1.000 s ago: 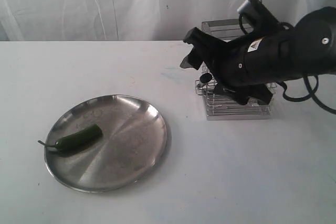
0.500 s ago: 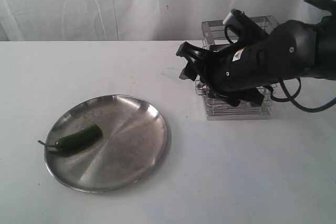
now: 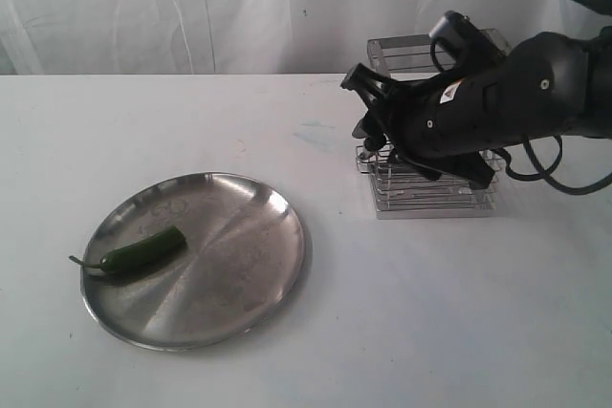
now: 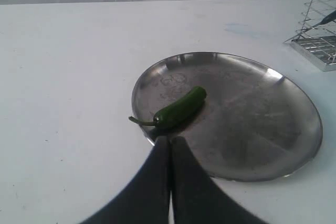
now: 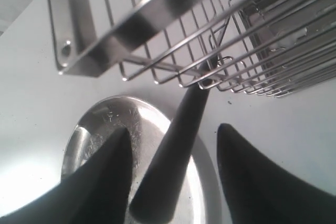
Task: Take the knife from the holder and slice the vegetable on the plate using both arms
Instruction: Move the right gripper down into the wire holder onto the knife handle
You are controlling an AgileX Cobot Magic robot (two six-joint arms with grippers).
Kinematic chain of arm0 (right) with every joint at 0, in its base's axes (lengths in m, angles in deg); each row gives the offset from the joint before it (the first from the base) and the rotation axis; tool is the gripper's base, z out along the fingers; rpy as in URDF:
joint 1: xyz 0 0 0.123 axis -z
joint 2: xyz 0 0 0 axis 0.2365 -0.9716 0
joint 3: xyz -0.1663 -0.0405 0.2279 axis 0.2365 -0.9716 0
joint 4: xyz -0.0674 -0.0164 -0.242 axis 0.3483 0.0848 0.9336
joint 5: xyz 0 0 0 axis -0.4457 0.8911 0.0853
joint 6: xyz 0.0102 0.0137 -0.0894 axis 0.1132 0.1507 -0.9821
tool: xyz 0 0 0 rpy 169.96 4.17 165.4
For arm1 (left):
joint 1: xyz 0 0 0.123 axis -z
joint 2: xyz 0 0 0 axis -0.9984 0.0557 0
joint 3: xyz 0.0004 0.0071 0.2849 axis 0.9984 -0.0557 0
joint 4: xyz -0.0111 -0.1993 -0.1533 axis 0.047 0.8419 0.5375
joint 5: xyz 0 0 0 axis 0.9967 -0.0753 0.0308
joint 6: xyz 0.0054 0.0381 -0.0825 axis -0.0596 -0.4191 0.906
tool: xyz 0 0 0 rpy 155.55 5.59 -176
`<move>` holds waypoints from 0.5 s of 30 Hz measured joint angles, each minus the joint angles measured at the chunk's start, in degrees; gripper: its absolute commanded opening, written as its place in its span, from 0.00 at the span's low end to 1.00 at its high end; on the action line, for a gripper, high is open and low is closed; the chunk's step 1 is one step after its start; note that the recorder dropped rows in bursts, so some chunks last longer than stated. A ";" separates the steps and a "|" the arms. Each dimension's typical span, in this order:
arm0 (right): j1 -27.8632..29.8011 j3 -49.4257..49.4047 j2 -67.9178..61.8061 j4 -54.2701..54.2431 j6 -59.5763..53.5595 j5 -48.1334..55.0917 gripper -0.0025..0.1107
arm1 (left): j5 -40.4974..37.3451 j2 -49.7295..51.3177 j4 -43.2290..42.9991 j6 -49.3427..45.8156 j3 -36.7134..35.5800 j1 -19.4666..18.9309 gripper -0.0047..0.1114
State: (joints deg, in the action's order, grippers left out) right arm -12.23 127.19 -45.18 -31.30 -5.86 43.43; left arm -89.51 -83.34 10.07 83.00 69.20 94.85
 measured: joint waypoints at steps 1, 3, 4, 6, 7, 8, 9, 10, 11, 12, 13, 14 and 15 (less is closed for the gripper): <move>0.12 0.00 0.00 0.00 0.00 -0.11 0.37 | 0.00 0.00 0.00 0.00 0.00 0.00 0.04; 0.12 0.00 0.00 0.00 0.00 -0.11 0.36 | 0.00 0.00 0.00 0.00 0.00 0.00 0.04; 0.12 0.00 0.00 0.00 0.00 -0.11 0.36 | 0.00 0.00 0.00 0.00 0.00 0.00 0.04; 0.12 0.00 0.00 0.00 0.00 -0.11 0.36 | 0.00 0.00 0.00 0.00 0.00 0.00 0.04; 0.12 0.00 0.00 0.00 0.00 -0.11 0.36 | 0.00 0.00 0.00 0.00 0.00 0.00 0.04; 0.12 0.00 0.00 0.00 0.00 -0.11 0.36 | 0.00 0.00 0.00 0.00 0.00 0.00 0.04; 0.12 0.00 0.00 0.00 -0.13 -0.11 0.36 | 0.00 0.00 0.00 0.00 0.00 0.00 0.04; 0.12 0.00 0.00 0.00 -0.24 -0.11 0.36 | 0.00 0.00 0.00 0.00 0.00 0.00 0.04; 0.12 0.12 0.00 0.00 -0.47 0.14 0.35 | 0.00 0.00 0.00 0.00 0.00 0.00 0.04; 0.12 0.33 0.00 0.00 -0.49 0.25 0.34 | 0.00 0.00 0.00 0.00 0.00 0.00 0.04; 0.12 0.71 0.00 0.00 -0.59 0.68 0.31 | 0.00 0.00 0.00 0.00 0.00 0.00 0.04; 0.12 1.11 0.00 0.00 -0.81 1.14 0.28 | 0.00 0.00 0.00 0.00 0.00 0.00 0.04; 0.12 1.62 0.00 0.00 -1.54 1.58 0.24 | 0.00 0.00 0.00 0.00 0.00 0.00 0.04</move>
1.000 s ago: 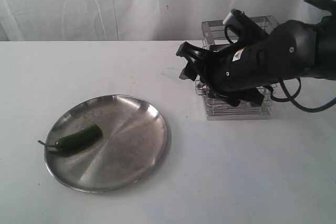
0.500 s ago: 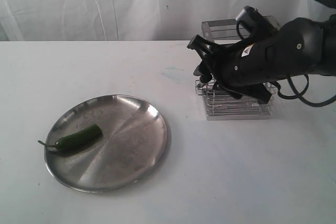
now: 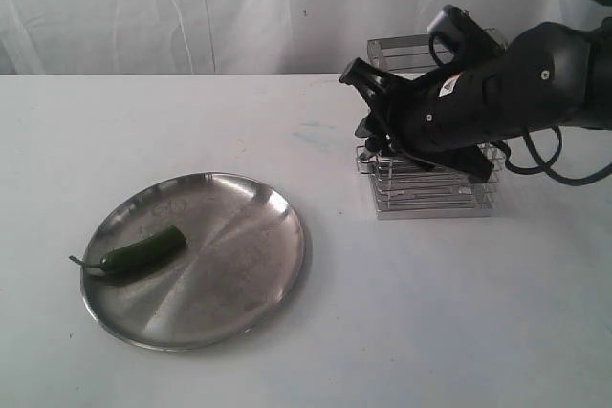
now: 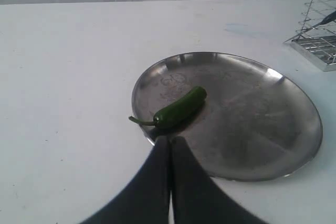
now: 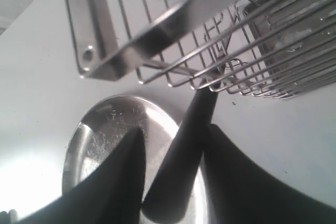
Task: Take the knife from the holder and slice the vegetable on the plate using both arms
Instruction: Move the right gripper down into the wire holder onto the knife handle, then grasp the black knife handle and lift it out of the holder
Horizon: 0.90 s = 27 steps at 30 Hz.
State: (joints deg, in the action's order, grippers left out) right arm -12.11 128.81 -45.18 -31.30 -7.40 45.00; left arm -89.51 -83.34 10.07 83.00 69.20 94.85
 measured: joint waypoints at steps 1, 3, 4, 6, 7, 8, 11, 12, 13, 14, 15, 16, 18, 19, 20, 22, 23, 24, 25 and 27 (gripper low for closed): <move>0.00 0.61 0.00 0.11 -0.79 1.00 0.21 | 0.00 0.00 0.00 0.00 0.00 0.00 0.04; 0.00 1.48 -0.09 0.09 -2.37 2.91 0.14 | 0.00 0.00 0.00 0.00 0.00 0.00 0.04; 0.03 2.08 -0.09 0.09 -3.38 4.08 0.12 | 0.00 0.00 0.00 0.00 0.00 0.00 0.04; 0.03 2.57 -0.09 0.09 -4.96 5.82 0.09 | 0.00 0.00 0.00 0.00 0.00 0.00 0.04; 0.03 2.80 -0.09 0.09 -6.17 6.95 0.08 | 0.00 0.00 0.00 0.00 0.00 0.00 0.04; 0.03 2.92 -0.09 0.09 -6.94 7.57 0.08 | 0.00 0.00 0.00 0.00 0.00 0.00 0.04; 0.13 3.18 -0.09 0.09 -9.48 8.93 0.08 | 0.00 0.00 0.00 0.00 0.00 0.00 0.04; 0.13 3.30 -0.09 0.09 -10.41 9.40 0.08 | 0.00 0.00 0.00 0.00 0.00 0.00 0.04; 0.13 3.53 -0.09 0.09 -11.38 9.71 0.08 | 0.00 0.00 0.00 0.00 0.00 0.00 0.04; 0.13 3.82 -0.09 0.09 -11.99 9.96 0.08 | 0.00 0.00 0.00 0.00 0.00 0.00 0.04; 0.13 4.14 -0.09 0.09 -12.82 10.44 0.08 | 0.00 0.00 0.00 0.00 0.00 0.00 0.04; 0.13 4.40 -0.09 0.09 -13.45 10.87 0.08 | 0.00 0.00 0.00 0.00 0.00 0.00 0.04; 0.13 5.11 -0.13 0.27 -14.03 11.64 0.08 | 0.00 0.00 0.00 0.00 0.00 0.00 0.04; 0.13 5.36 -0.13 0.72 -14.16 11.96 0.08 | 0.00 0.00 0.00 0.00 0.00 0.00 0.04; 0.13 5.64 -0.13 1.18 -14.28 12.11 0.08 | 0.00 0.00 0.00 0.00 0.00 0.00 0.04; 0.13 6.41 -0.22 2.10 -15.34 13.01 0.08 | 0.00 0.00 0.00 0.00 0.00 0.00 0.04; 0.13 6.88 -0.22 2.49 -16.04 13.65 0.08 | 0.00 0.00 0.00 0.00 0.00 0.00 0.04; 0.13 8.06 -0.34 3.80 -18.07 15.00 0.08 | 0.00 0.00 0.00 0.00 0.00 0.00 0.04; 0.13 8.71 -0.34 4.70 -19.14 15.58 0.08 | 0.00 0.00 0.00 0.00 0.00 0.00 0.04; 0.13 10.81 -0.34 7.47 -21.94 17.68 0.08 | 0.00 0.00 0.00 0.00 0.00 0.00 0.04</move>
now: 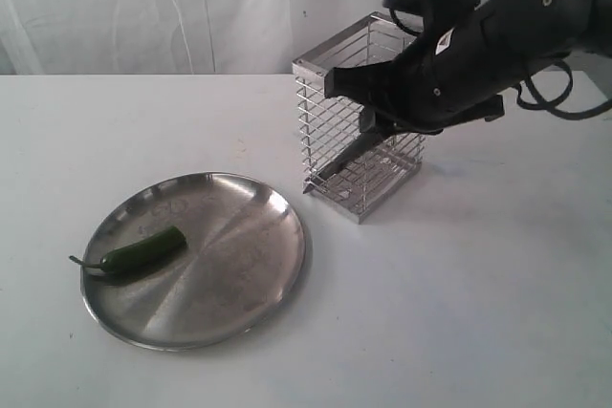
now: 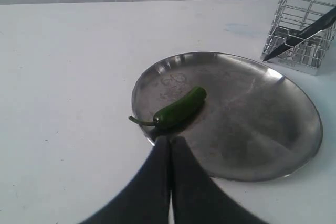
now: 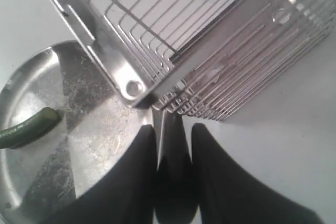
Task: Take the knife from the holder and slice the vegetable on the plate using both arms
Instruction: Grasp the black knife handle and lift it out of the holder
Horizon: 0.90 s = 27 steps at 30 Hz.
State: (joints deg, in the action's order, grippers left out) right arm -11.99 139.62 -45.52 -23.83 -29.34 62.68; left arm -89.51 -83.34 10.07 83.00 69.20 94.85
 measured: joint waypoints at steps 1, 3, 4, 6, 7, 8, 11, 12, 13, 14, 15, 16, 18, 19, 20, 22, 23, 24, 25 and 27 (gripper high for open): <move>0.00 1.35 0.00 1.48 -1.78 0.78 0.08 | 0.00 0.00 0.00 0.00 0.00 0.00 0.04; 0.00 2.96 0.00 2.43 -4.76 2.14 0.08 | 0.00 0.00 0.00 0.00 0.00 0.00 0.04; 0.00 3.51 0.00 2.57 -5.36 2.39 0.08 | 0.00 0.00 0.00 0.00 0.00 0.00 0.04; 0.00 5.22 0.00 2.78 -7.24 3.56 0.04 | 0.00 0.00 0.00 0.00 0.00 0.00 0.04; 0.00 5.79 0.00 2.90 -7.92 3.95 0.02 | 0.00 0.00 0.00 0.00 0.00 0.00 0.04; 0.00 5.92 0.00 2.90 -8.67 3.92 0.02 | 0.00 0.00 0.00 0.00 0.00 0.00 0.04; 0.00 5.92 1.87 3.02 -10.14 4.36 0.02 | 0.00 0.00 0.00 0.00 0.00 0.00 0.04; 0.00 5.92 2.88 3.02 -10.24 4.47 0.02 | 0.00 0.00 0.00 0.00 0.00 0.00 0.04; 0.00 5.92 4.17 3.02 -10.24 4.45 0.02 | 0.00 0.00 0.00 0.00 0.00 0.00 0.04; 0.00 5.92 5.11 3.14 -10.24 4.45 0.02 | 0.00 0.00 0.00 0.00 0.00 0.00 0.04; 0.00 5.92 6.35 3.14 -10.24 4.50 0.02 | 0.00 0.00 0.00 0.00 0.00 0.00 0.04; 0.00 5.92 6.91 3.14 -10.24 4.65 0.02 | 0.00 0.00 0.00 0.00 0.00 0.00 0.04; 0.00 5.92 8.14 3.14 -10.36 5.73 0.02 | 0.00 0.00 0.00 0.00 0.00 0.00 0.04; 0.00 5.92 8.80 3.26 -10.36 6.64 0.02 | 0.00 0.00 0.00 0.00 0.00 0.00 0.04; 0.00 5.78 9.37 3.26 -10.36 6.88 0.02 | 0.00 0.00 0.00 0.00 0.00 0.00 0.04; -0.60 4.64 12.28 3.36 -10.36 7.38 0.02 | 0.00 0.00 0.00 0.00 0.00 0.00 0.04; -1.04 4.16 13.23 3.36 -10.36 7.73 0.02 | 0.00 0.00 0.00 0.00 0.00 0.00 0.04; -1.76 3.18 14.90 3.36 -10.36 7.98 0.02 | 0.00 0.00 0.00 0.00 0.00 0.00 0.04; -2.30 2.74 15.75 3.36 -10.36 7.98 0.02 | 0.00 0.00 0.00 0.00 0.00 0.00 0.04; -4.01 1.74 18.06 3.36 -10.36 8.10 0.02 | 0.00 0.00 0.00 0.00 0.00 0.00 0.04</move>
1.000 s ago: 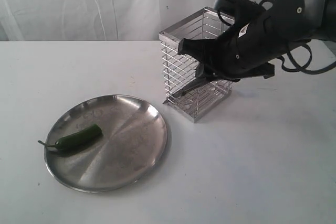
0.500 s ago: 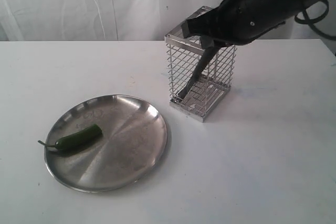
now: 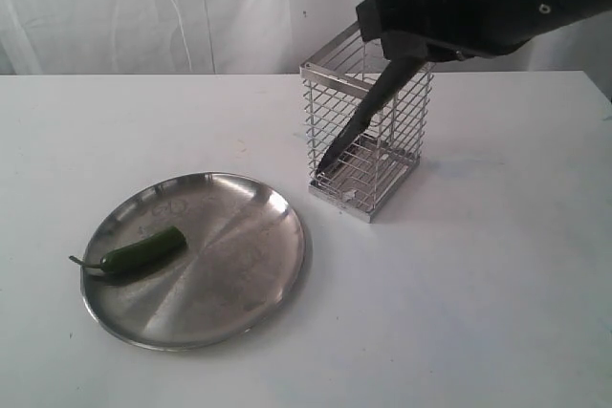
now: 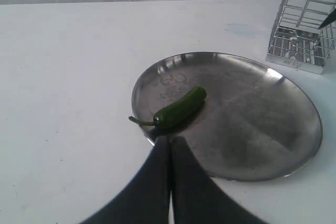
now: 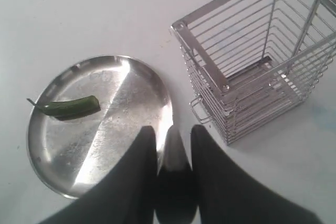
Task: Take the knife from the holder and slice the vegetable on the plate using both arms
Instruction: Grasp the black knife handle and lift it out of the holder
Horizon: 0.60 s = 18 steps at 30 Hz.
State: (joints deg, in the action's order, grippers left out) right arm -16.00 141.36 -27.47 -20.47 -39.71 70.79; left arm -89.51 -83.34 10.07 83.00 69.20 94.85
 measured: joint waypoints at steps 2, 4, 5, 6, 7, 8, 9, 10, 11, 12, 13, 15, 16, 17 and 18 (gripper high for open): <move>-1.67 -0.90 2.01 0.00 0.00 0.00 0.02 | 0.00 0.00 0.00 0.00 0.00 0.00 0.04; -3.45 -1.50 3.30 0.00 0.00 -0.87 0.02 | 0.00 0.00 0.00 0.00 0.00 0.00 0.04; -4.17 -1.78 3.62 -0.11 0.00 -1.39 0.02 | 0.00 0.00 0.00 0.00 0.00 0.00 0.04; -4.98 -1.99 3.68 -0.11 0.00 -1.83 0.02 | 0.00 0.00 0.00 0.00 0.00 0.00 0.04; -5.87 -2.14 3.81 -0.23 0.00 -2.66 0.02 | 0.00 0.00 0.00 0.00 0.00 0.00 0.04; -6.88 -2.49 3.81 -0.22 0.00 -3.93 0.02 | 0.00 0.00 0.00 0.00 0.00 0.00 0.04; -7.75 -2.83 3.81 -0.22 0.00 -5.22 0.02 | 0.00 0.00 0.00 0.00 0.00 0.00 0.04; -8.94 -3.39 3.81 -0.22 0.00 -7.51 0.02 | 0.00 0.00 0.00 0.00 0.00 0.00 0.04; -10.16 -4.02 3.81 -0.22 0.00 -9.82 0.02 | 0.00 0.00 0.00 0.00 0.00 0.00 0.04; -11.14 -4.57 3.81 -0.34 0.00 -11.81 0.02 | 0.00 0.00 0.00 0.00 0.00 0.00 0.04; -12.33 -5.36 3.81 -0.34 0.00 -14.50 0.02 | 0.00 0.00 0.00 0.00 0.00 0.00 0.04; -14.52 -7.06 3.81 -0.45 0.00 -19.30 0.02 | 0.00 0.00 0.00 0.00 0.00 0.00 0.04; -15.44 -7.86 3.71 -0.45 0.00 -21.59 0.02 | 0.00 0.00 0.00 0.00 0.00 0.00 0.04; -16.19 -8.50 3.60 -0.45 0.00 -23.28 0.02 | 0.00 0.00 0.00 0.00 0.00 0.00 0.04; -16.63 -8.75 3.48 -0.45 0.00 -24.25 0.02 | 0.00 0.00 0.00 0.00 0.00 0.00 0.04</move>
State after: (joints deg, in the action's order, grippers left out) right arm -32.63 132.61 -23.98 -20.92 -39.71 46.54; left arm -89.51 -83.34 10.07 83.00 69.20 94.85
